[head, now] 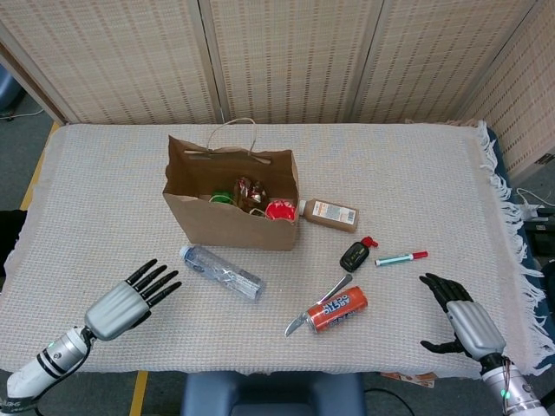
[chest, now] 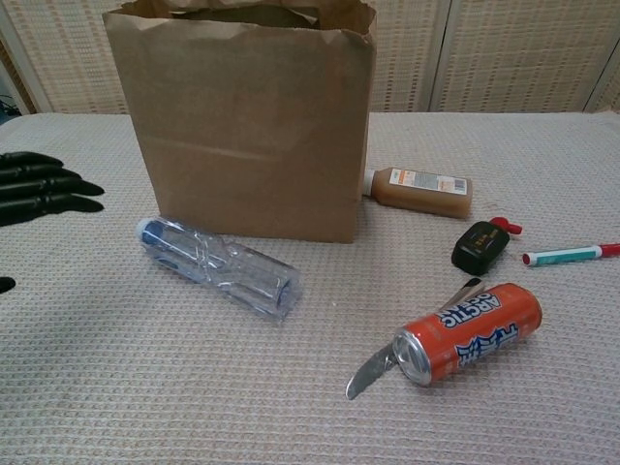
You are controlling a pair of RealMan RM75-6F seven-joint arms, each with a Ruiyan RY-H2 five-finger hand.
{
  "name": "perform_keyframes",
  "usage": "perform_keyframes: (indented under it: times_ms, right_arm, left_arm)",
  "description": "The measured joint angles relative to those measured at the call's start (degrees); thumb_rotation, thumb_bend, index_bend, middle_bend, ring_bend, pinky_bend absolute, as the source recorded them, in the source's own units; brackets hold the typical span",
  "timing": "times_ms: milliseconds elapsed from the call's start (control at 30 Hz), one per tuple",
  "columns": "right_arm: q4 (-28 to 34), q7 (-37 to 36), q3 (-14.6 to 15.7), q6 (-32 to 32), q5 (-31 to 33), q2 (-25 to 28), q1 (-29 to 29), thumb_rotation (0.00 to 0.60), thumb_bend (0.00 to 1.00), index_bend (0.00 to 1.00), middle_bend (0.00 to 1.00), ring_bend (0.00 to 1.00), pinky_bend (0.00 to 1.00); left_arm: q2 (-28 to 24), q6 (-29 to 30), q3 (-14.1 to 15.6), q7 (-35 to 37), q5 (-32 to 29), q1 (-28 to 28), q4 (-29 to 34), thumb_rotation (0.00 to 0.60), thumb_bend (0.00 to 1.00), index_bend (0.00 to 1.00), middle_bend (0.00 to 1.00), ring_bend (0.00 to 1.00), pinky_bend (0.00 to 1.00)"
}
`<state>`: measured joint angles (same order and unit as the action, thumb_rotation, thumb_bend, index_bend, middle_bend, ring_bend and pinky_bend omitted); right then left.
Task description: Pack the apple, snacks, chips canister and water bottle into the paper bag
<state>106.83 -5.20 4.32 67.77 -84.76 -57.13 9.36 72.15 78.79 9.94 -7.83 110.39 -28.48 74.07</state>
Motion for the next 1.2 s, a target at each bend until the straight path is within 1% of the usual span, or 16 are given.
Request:
perform_keyframes:
  times_ms: [133,333,433,667,867,1100,1200]
  right_arm:
    - [0.1,-0.01,0.0,-0.24,0.13,0.02,0.09,0.6,0.0,0.0,0.0,0.0,0.0]
    - [0.25,-0.31,0.01,-0.39,0.22,0.15,0.12,0.6,0.0,0.0,0.0,0.0,0.0]
    - [0.33,-0.54,0.02,-0.53,0.27,0.24,0.16,0.6,0.0,0.0,0.0,0.0,0.0]
    - [0.57,-1.0,0.07,-1.06,0.32,0.55,0.39,0.6,0.0,0.0,0.0,0.0,0.0]
    - [0.67,-1.61,0.02,-1.18,0.31,0.79,0.48,0.6,0.0,0.0,0.0,0.0,0.0]
    - [0.75,-1.88,0.05,-1.47,0.38,0.97,0.59,0.6,0.0,0.0,0.0,0.0,0.0]
    - [0.82,-1.83,0.06,-1.62,0.48,0.99,0.64,0.6,0.0,0.0,0.0,0.0,0.0]
  left_arm:
    - [3.35,-0.85,0.03,0.51,2.0,-1.51,-1.74,0.6,0.35,0.0,0.0,0.0,0.0]
    - [6.07,-5.56,-1.45,0.05,2.9,-5.66,-2.87,0.6,0.35,0.0,0.0,0.0,0.0]
    - [7.24,-8.84,-2.21,-0.26,2.7,-7.81,-3.53,0.6,0.35,0.0,0.0,0.0,0.0]
    - [10.84,-16.51,-5.23,-1.53,-0.2,-12.81,-5.3,0.6,0.35,0.0,0.0,0.0,0.0]
    - [13.53,-21.8,-6.95,-2.63,-2.8,-16.39,-7.09,0.6,0.35,0.0,0.0,0.0,0.0]
    - [17.27,-23.78,-7.91,-2.92,-5.15,-18.36,-10.24,0.6,0.36,0.0,0.0,0.0,0.0]
    - [18.55,-24.33,-8.03,-2.69,-5.95,-18.85,-11.92,0.6,0.36,0.0,0.0,0.0,0.02]
